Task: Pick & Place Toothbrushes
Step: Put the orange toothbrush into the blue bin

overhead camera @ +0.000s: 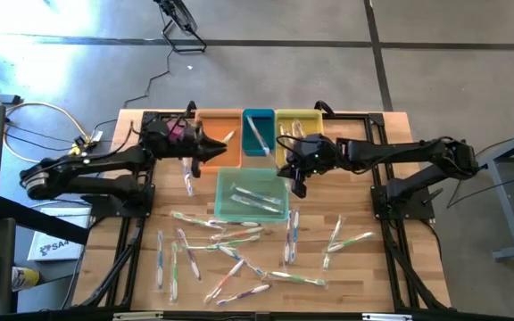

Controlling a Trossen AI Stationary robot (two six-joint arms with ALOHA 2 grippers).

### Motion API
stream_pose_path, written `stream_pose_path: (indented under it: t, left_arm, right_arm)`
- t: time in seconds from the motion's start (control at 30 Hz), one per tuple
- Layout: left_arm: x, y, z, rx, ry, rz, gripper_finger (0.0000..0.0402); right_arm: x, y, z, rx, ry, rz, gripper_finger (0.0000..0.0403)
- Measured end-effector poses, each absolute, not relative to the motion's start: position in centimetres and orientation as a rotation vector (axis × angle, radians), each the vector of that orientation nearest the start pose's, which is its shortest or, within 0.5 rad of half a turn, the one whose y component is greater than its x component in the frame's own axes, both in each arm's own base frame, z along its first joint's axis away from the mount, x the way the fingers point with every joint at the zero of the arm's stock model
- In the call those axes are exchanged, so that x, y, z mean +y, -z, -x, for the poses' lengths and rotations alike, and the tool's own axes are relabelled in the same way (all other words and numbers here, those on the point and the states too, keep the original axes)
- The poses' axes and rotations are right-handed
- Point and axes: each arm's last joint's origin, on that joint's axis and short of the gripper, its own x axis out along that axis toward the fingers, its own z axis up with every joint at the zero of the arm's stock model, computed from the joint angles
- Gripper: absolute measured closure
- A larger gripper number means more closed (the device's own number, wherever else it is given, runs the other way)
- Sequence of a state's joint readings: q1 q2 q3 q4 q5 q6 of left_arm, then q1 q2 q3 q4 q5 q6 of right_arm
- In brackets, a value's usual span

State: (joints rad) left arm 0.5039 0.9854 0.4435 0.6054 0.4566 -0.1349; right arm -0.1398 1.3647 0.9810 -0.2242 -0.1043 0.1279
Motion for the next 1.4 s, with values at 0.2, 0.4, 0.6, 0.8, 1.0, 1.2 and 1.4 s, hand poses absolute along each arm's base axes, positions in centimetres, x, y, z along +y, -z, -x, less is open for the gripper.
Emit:
stream_pose_path:
  t: [0.2,0.4,0.6,0.8,1.0,1.2,1.4]
  left_arm:
    - [8.1,-24.3,-22.0,-0.126,0.038,0.013,0.0333]
    - [8.5,-24.7,-25.5,-0.105,0.009,0.042,0.033]
    - [9.1,-25.3,-28.7,-0.054,0.042,0.061,0.0289]
    - [9.2,-26.1,-30.7,-0.043,0.1,0.068,0.0238]
    - [8.1,-26.3,-32.8,-0.041,0.153,0.066,0.0229]
    - [8.0,-26.5,-33.8,-0.042,0.162,0.068,0.0229]
    - [8.0,-26.4,-33.8,-0.033,0.161,0.072,0.0229]
  right_arm:
    - [-3.8,-27.4,-29.5,0.56,0.058,-0.148,0.0387]
    - [-3.9,-27.4,-29.5,0.56,0.091,-0.139,0.0387]
    - [-3.9,-27.4,-29.5,0.56,0.091,-0.138,0.0387]
    - [-4.1,-27.4,-29.4,0.56,0.132,-0.127,0.0387]
    - [-4.1,-27.4,-29.4,0.56,0.139,-0.125,0.0387]
    - [-4.1,-27.4,-29.5,0.559,0.135,-0.126,0.0387]
    - [-4.1,-27.4,-29.5,0.559,0.135,-0.126,0.0387]
